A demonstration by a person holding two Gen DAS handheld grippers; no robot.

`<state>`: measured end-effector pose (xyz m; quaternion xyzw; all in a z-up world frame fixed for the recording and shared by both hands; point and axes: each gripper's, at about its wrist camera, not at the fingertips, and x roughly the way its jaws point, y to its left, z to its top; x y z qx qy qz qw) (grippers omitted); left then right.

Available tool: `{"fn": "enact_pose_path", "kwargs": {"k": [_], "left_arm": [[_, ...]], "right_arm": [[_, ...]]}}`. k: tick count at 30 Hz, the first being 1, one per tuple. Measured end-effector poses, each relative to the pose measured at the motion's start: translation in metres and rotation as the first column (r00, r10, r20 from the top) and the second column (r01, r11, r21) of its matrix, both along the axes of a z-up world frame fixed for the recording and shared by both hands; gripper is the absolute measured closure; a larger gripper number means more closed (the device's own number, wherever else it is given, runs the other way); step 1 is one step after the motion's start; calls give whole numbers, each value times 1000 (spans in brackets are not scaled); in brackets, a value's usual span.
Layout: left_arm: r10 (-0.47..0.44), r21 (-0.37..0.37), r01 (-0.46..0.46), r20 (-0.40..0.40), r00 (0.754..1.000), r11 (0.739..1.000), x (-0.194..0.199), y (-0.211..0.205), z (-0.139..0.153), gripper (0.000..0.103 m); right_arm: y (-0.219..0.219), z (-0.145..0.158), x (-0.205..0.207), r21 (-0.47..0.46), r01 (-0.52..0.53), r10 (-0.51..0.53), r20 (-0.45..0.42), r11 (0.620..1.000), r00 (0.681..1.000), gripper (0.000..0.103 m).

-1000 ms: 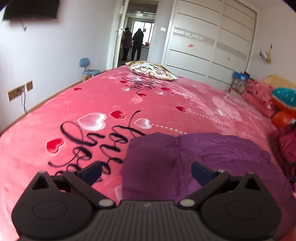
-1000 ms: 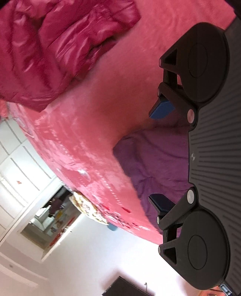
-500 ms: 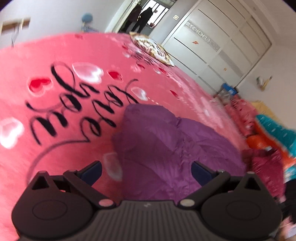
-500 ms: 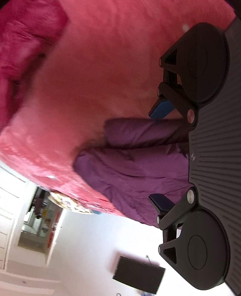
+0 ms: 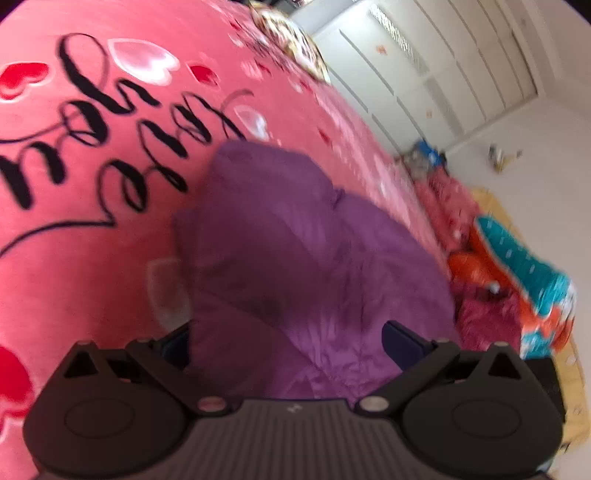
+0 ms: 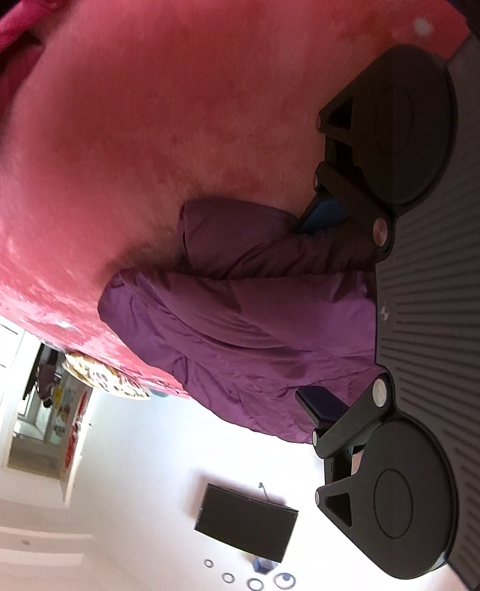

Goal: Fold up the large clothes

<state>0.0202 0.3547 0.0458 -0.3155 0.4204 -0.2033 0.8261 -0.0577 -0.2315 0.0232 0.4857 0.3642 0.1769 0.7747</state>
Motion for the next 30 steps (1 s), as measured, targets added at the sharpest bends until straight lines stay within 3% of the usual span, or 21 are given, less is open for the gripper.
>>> {"fn": "enact_pose_path", "kwargs": {"k": [3, 7, 11, 15, 20, 23, 26, 28, 30], "left_arm": [[-26, 83, 27, -4, 1000, 996, 6, -13, -1, 1], [-29, 85, 29, -1, 1000, 996, 10, -14, -3, 1], [-55, 91, 56, -6, 998, 994, 18, -18, -6, 1], [-64, 55, 65, -14, 998, 996, 24, -15, -11, 1], [-99, 36, 99, 2, 995, 994, 29, -23, -12, 1], [-123, 37, 122, 28, 992, 992, 30, -31, -9, 2], [-138, 72, 133, 60, 989, 988, 29, -39, -4, 8], [-131, 95, 123, 81, 988, 988, 28, -43, 0, 22], [-125, 106, 114, 106, 987, 988, 26, -45, 4, 32]], "right_arm": [[5, 5, 7, -84, -12, 12, -2, 996, 1000, 0], [11, 15, 11, -218, 4, -3, 7, 976, 1000, 0], [12, 8, 12, -185, 22, -19, 15, 982, 1000, 0], [12, 2, 13, -95, 18, -16, 21, 995, 1000, 0], [23, 6, 14, -143, 37, -35, 21, 989, 999, 0], [44, 24, 13, -302, 70, -67, 20, 951, 998, 0], [65, 44, 9, -435, 111, -97, 56, 894, 994, 15], [77, 57, 6, -506, 147, -117, 91, 850, 989, 29], [94, 71, 2, -605, 174, -115, 136, 777, 984, 36]]}}
